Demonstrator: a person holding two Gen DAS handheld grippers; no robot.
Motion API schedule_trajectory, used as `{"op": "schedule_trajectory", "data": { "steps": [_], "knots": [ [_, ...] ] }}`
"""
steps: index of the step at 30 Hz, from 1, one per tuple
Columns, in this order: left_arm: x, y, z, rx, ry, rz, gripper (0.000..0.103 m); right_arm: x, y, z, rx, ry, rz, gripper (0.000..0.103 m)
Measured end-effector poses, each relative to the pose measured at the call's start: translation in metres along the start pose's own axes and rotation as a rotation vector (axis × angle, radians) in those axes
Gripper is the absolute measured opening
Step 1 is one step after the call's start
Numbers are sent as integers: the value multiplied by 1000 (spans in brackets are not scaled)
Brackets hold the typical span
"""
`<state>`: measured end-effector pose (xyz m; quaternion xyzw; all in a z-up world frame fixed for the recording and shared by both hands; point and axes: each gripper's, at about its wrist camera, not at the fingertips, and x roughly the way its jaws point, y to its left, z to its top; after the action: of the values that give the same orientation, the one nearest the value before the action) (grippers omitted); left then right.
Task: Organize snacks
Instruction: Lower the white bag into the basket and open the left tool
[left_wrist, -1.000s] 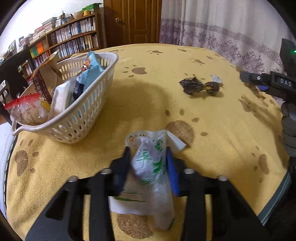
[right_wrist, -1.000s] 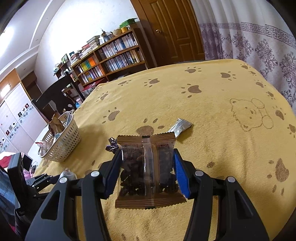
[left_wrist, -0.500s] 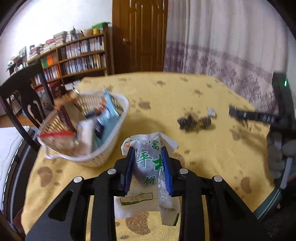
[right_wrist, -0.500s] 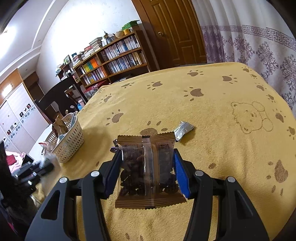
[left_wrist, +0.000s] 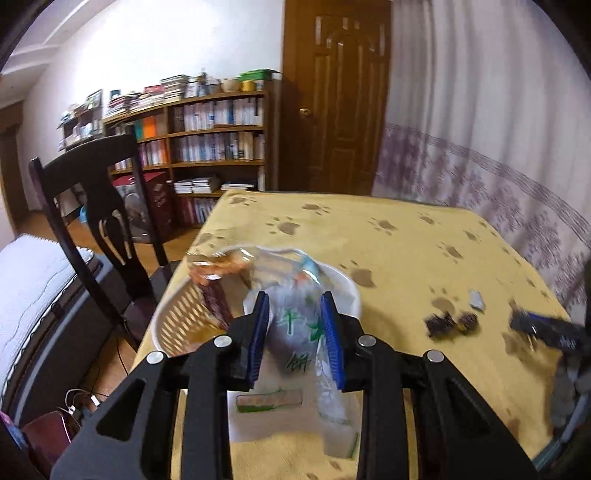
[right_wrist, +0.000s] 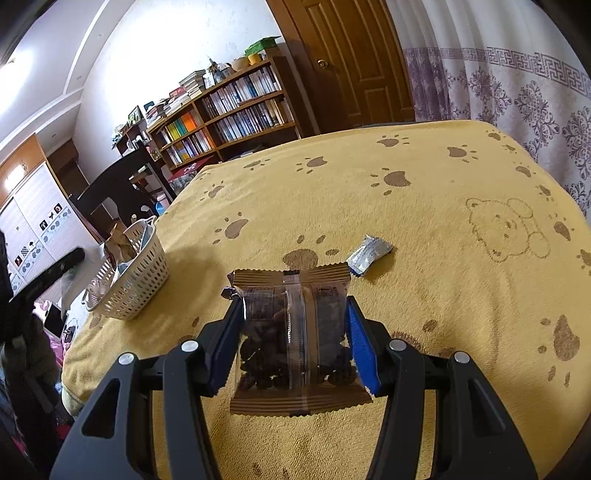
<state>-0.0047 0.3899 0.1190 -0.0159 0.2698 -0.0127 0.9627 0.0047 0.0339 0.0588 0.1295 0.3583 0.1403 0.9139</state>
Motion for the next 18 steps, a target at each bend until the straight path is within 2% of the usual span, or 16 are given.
{"op": "schedule_trajectory", "data": {
  "steps": [4,7,9,11,15,18],
  "knots": [
    [11,16,3,-56,11,30,33,3,1,-1,-4,6,-2,54],
    [7,21,-1,-63,12,31,40,5,1,-1,-3,11,-5,54],
    [1,21,-4,-47,10,37,57,7,1,-2,-3,16,-5,55],
    [-7,21,-8,-21,14,30,68,8,2,-4,-6,20,-4,55],
    [-24,17,-20,54,11,16,80,7,6,-5,-14,18,-3,55],
    [-23,14,-31,102,33,20,80,6,7,-5,-17,17,-2,54]
  ]
}}
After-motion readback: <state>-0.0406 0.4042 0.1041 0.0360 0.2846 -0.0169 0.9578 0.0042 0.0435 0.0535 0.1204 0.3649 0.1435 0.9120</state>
